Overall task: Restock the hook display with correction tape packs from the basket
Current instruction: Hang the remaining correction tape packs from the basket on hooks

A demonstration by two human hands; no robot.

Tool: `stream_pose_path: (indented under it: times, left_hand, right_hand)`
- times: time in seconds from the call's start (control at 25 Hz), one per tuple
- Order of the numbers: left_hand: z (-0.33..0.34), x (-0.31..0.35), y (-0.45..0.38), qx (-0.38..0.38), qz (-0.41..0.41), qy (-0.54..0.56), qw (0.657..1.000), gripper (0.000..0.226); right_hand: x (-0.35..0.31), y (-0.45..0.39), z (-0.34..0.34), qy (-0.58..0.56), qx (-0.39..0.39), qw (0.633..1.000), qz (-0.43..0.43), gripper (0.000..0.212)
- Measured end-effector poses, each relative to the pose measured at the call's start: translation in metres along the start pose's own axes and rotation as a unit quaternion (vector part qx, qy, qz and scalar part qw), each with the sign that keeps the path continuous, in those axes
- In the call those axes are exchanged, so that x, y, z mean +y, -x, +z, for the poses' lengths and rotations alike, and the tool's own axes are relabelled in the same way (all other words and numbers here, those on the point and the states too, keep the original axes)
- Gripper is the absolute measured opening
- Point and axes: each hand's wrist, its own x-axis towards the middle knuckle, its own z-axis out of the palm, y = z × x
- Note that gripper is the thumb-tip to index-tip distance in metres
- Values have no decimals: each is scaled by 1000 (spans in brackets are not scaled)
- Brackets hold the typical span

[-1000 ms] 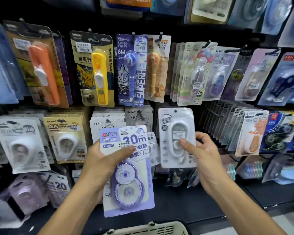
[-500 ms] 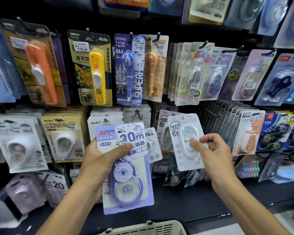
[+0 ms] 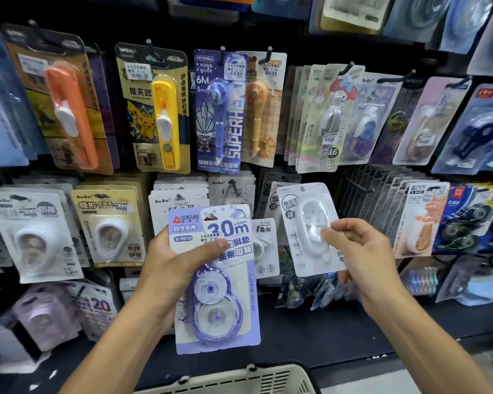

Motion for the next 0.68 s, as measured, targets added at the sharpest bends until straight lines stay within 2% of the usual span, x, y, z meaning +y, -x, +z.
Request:
stream_pose_path:
  times: [0.12,0.24,0.44,0.6,0.68]
  left_hand:
    - [0,1,0,7,-2,5,1000,31]
    - [0,3,2,16,0,5,1000,42]
    - [-2,3,2,33,-1,9,999,54]
    - [0,2,3,32,-6,18,999,48]
    - [1,2,4,32,-12,22,999,45]
  right_hand:
    - [3,0,3,4,48,999,-16,8]
    - [1,-2,1,-8,75,997,-26,6]
    - [2,1,4,21,46,997,-61,7]
    - [7,1,6,43,49,997,-31,9]
    - [8,1,5,96,36,995,-3,13]
